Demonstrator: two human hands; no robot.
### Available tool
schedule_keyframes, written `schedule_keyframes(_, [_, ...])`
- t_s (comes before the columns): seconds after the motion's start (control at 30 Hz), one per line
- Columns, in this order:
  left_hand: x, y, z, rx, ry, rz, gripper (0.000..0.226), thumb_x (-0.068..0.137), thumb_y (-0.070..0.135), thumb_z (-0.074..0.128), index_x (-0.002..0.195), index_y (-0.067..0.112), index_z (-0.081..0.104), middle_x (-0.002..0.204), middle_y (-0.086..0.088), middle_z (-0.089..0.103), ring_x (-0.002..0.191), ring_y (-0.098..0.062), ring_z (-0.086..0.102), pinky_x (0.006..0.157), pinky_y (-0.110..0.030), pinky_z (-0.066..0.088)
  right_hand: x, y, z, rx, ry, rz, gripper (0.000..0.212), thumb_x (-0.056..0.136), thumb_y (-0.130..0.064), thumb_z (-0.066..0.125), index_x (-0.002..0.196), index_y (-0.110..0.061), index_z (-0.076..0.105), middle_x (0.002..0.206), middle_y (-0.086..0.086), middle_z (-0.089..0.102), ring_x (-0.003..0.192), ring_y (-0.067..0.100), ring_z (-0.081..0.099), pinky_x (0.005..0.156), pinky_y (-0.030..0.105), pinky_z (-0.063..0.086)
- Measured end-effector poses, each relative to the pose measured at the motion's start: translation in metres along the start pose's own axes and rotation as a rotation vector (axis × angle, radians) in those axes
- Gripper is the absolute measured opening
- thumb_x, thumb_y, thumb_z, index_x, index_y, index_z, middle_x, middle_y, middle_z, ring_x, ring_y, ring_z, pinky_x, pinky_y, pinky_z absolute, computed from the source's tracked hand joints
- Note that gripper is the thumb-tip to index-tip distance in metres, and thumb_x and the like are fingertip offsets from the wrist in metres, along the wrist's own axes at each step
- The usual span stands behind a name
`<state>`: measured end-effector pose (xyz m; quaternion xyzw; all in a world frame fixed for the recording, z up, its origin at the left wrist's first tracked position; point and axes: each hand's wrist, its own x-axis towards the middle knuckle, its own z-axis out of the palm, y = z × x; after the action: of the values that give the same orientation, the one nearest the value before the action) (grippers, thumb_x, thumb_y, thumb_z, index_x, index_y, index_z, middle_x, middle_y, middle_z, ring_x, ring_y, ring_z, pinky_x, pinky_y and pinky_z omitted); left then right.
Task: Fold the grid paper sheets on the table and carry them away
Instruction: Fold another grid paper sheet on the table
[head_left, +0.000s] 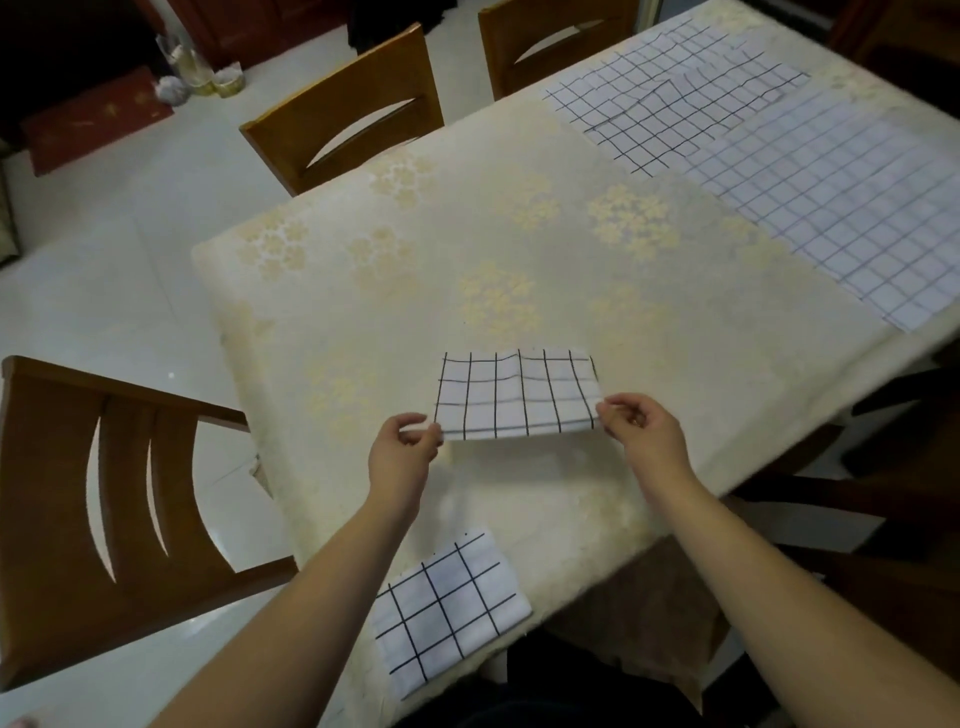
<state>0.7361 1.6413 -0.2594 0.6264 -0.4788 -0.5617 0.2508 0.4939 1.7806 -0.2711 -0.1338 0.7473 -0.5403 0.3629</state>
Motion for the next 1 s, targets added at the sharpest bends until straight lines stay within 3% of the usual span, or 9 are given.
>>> schedule_keyframes(0.17, [-0.001,-0.044,-0.012,0.098,0.009,-0.141,0.03,0.084,0.007,0.069,0.113,0.01,0.061,0.087,-0.007,0.068,0.077,-0.02,0.064,0.077,-0.036,0.057,-0.03,0.034,0.012,-0.149,0.062,0.149,0.029,0.085,-0.02,0.074,0.11,-0.02,0.059,0.105,0.0,0.062,0.097,0.02,0.06,0.081,0.03,0.047])
schedule_keyframes(0.4, [0.006,-0.054,-0.028,0.102,-0.047,-0.184,0.028,0.085,0.011,0.073,0.111,0.008,0.063,0.092,-0.007,0.069,0.084,-0.021,0.065,0.076,-0.031,0.054,-0.046,0.047,0.029,-0.18,0.117,0.237,0.037,0.084,-0.016,0.075,0.117,-0.014,0.058,0.105,0.001,0.063,0.097,0.021,0.06,0.086,0.032,0.048])
schedule_keyframes(0.5, [0.006,-0.054,-0.033,0.091,-0.088,-0.194,0.023,0.09,0.006,0.067,0.113,0.004,0.064,0.089,-0.007,0.067,0.077,-0.016,0.064,0.066,-0.022,0.052,-0.052,0.047,0.034,-0.21,0.138,0.214,0.034,0.084,-0.016,0.074,0.115,-0.014,0.059,0.104,0.002,0.063,0.095,0.021,0.061,0.083,0.033,0.051])
schedule_keyframes(0.63, [0.006,-0.055,-0.038,0.105,-0.102,-0.231,0.027,0.091,0.005,0.064,0.118,0.0,0.064,0.096,-0.012,0.066,0.075,-0.014,0.063,0.072,-0.025,0.051,-0.06,0.05,0.039,-0.299,0.15,0.19,0.027,0.085,-0.022,0.074,0.108,-0.018,0.061,0.105,0.005,0.068,0.091,0.025,0.067,0.085,0.041,0.056])
schedule_keyframes(0.7, [0.006,-0.055,-0.04,0.11,-0.115,-0.243,0.024,0.092,0.006,0.064,0.115,0.0,0.065,0.094,-0.014,0.067,0.072,-0.015,0.062,0.065,-0.023,0.051,-0.066,0.05,0.04,-0.32,0.175,0.174,0.024,0.087,-0.024,0.072,0.107,-0.018,0.061,0.104,0.005,0.069,0.091,0.025,0.066,0.082,0.037,0.054])
schedule_keyframes(0.8, [0.004,-0.055,-0.041,0.109,-0.143,-0.247,0.017,0.094,0.012,0.062,0.105,0.001,0.068,0.075,-0.009,0.067,0.062,-0.017,0.061,0.056,-0.024,0.051,-0.074,0.048,0.042,-0.35,0.182,0.147,0.029,0.093,-0.028,0.063,0.118,-0.015,0.058,0.107,0.002,0.065,0.102,0.024,0.062,0.08,0.029,0.044])
schedule_keyframes(1.0, [0.007,-0.053,-0.04,0.087,-0.137,-0.273,0.011,0.095,0.011,0.06,0.095,0.003,0.067,0.073,-0.01,0.069,0.063,-0.02,0.067,0.064,-0.03,0.057,-0.076,0.05,0.045,-0.626,0.05,-0.132,0.043,0.099,-0.029,0.054,0.139,-0.015,0.049,0.141,0.004,0.05,0.131,0.022,0.044,0.106,0.033,0.035])
